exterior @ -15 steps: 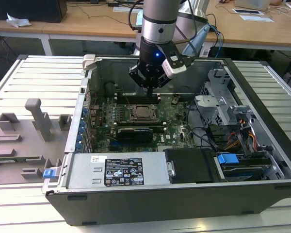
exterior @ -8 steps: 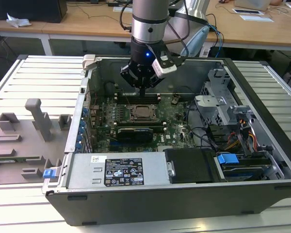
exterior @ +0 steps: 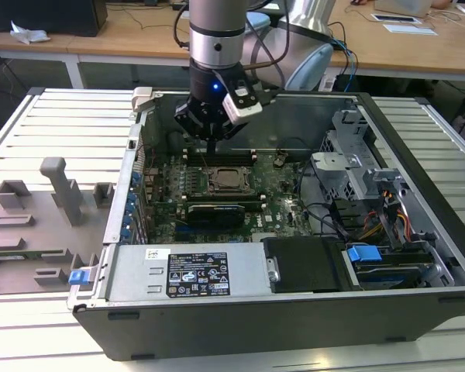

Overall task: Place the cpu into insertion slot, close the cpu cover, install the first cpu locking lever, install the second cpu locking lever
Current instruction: 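Install the first cpu locking lever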

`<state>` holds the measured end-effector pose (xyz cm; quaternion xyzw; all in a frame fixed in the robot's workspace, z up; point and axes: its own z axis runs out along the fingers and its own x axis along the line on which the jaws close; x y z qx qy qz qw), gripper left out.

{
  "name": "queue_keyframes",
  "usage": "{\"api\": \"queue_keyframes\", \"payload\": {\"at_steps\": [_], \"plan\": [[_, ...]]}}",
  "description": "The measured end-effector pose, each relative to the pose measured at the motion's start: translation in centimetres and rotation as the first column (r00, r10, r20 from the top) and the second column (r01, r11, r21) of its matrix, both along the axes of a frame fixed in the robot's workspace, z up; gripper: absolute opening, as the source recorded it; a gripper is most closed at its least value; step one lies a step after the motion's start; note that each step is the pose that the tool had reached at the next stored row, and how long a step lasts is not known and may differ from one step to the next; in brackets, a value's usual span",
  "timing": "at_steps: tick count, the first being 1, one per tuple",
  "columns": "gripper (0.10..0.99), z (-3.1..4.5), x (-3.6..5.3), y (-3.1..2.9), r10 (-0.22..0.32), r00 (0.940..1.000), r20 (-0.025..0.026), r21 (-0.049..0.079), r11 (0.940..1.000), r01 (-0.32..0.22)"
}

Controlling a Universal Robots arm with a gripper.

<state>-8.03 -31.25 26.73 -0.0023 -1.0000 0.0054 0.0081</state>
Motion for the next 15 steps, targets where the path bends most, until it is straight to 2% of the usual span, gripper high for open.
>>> {"api": "queue_keyframes", "payload": {"at_steps": [6,11,15], "plan": [[0.106,-0.03,-0.96,0.06,0.0,1.0,0.0,0.0,1.0,0.0],[0.106,-0.1,-2.28,0.59,0.0,1.0,0.0003,0.001,1.0,0.0],[0.106,-0.21,-3.61,1.36,0.0,1.0,0.0003,0.005,1.0,0.0]]}}
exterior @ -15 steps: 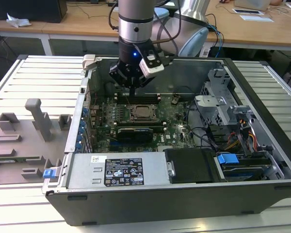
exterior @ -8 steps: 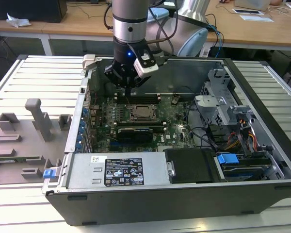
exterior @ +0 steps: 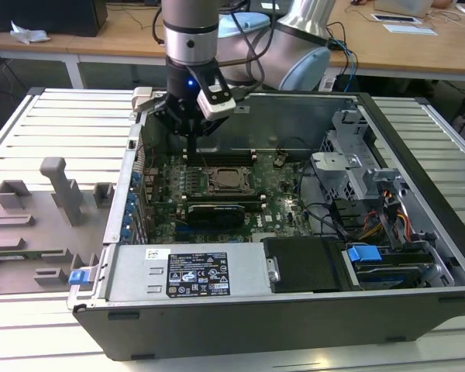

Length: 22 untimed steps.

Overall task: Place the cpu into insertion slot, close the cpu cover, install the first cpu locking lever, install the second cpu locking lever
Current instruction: 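Install the first cpu locking lever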

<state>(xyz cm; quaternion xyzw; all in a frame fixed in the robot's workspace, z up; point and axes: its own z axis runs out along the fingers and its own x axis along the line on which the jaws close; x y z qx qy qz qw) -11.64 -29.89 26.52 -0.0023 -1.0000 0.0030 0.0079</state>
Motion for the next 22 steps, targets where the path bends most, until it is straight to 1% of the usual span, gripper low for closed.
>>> {"api": "queue_keyframes", "payload": {"at_steps": [2,3,5,6,8,10,11,13,20,21,22], "plan": [[0.106,-0.03,-0.25,0.34,0.0,1.0,0.0001,0.002,1.0,0.0],[0.106,-0.04,-0.25,0.5,0.0,1.0,0.0001,0.003,1.0,0.0],[0.106,-0.05,-0.26,1.06,0.0,1.0,0.0,0.005,1.0,0.0],[0.106,-0.05,-0.25,1.19,0.0,1.0,0.0,0.005,1.0,0.0],[0.106,-0.05,-0.16,1.22,0.0,1.0,-0.0001,0.007,1.0,0.0],[0.106,-0.06,0.23,1.23,0.0,1.0,0.0,0.008,1.0,0.0],[0.106,-0.06,0.76,1.23,0.0,1.0,-0.0007,0.01,0.9999,0.0],[0.106,-0.1,2.12,1.23,0.0,1.0,-0.0035,0.011,0.9999,0.0],[0.106,-0.22,4.02,1.23,0.0,1.0,-0.0074,0.011,0.9999,0.0],[0.106,-0.28,4.6,1.23,0.0,1.0,-0.0091,0.011,0.9999,0.0],[0.106,-0.33,4.97,1.23,0.0,0.9999,-0.0101,0.011,0.9999,0.0]]}}
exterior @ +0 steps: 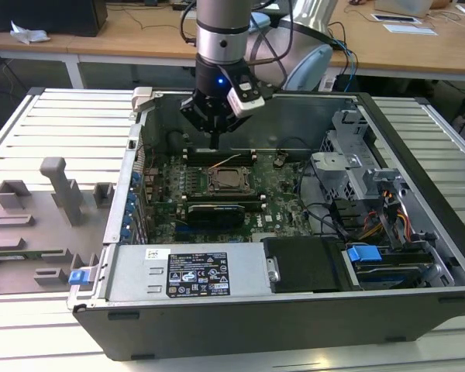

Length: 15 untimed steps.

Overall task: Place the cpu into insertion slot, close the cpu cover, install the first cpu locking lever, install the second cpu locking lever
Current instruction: 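Install the first cpu locking lever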

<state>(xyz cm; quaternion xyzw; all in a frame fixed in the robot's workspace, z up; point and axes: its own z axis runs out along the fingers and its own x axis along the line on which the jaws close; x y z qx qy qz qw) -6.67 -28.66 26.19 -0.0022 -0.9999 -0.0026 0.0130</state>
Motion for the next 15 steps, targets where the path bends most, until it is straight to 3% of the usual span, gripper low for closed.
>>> {"api": "queue_keyframes", "payload": {"at_steps": [4,9,15], "plan": [[0.106,-0.39,0.28,0.0,0.0,1.0,-0.0015,0.001,1.0,0.0],[0.106,-1.8,0.3,-0.02,0.0,1.0,-0.0017,0.003,1.0,0.0],[0.106,-2.88,0.3,-0.02,0.0,1.0,-0.0016,0.015,0.9999,0.0]]}}
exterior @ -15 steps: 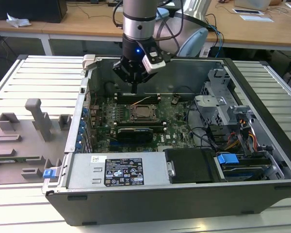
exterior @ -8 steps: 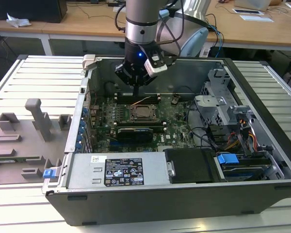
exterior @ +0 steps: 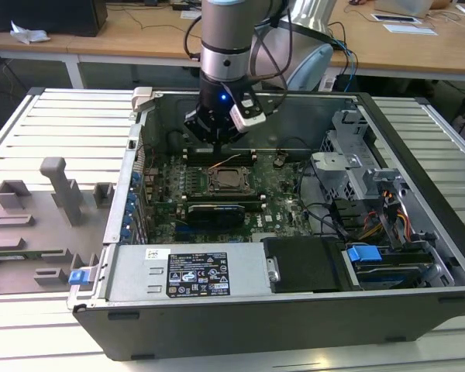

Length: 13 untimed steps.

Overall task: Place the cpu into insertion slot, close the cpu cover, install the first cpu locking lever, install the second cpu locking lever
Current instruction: 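Install the first cpu locking lever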

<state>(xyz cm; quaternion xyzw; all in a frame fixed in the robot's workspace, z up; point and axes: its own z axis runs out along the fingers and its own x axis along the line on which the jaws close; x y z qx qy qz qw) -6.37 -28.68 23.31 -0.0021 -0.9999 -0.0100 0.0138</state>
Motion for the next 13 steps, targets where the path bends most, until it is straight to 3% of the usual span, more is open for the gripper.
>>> {"api": "queue_keyframes", "payload": {"at_steps": [5,10,13], "plan": [[0.106,-0.61,0.28,0.0,0.0,1.0,-0.0001,0.012,0.9999,0.0],[0.106,-1.02,0.44,0.0,0.0,1.0,0.0,0.038,0.9993,0.0],[0.106,-1.29,0.73,0.0,0.0,1.0,-0.0001,0.047,0.9989,0.0]]}}
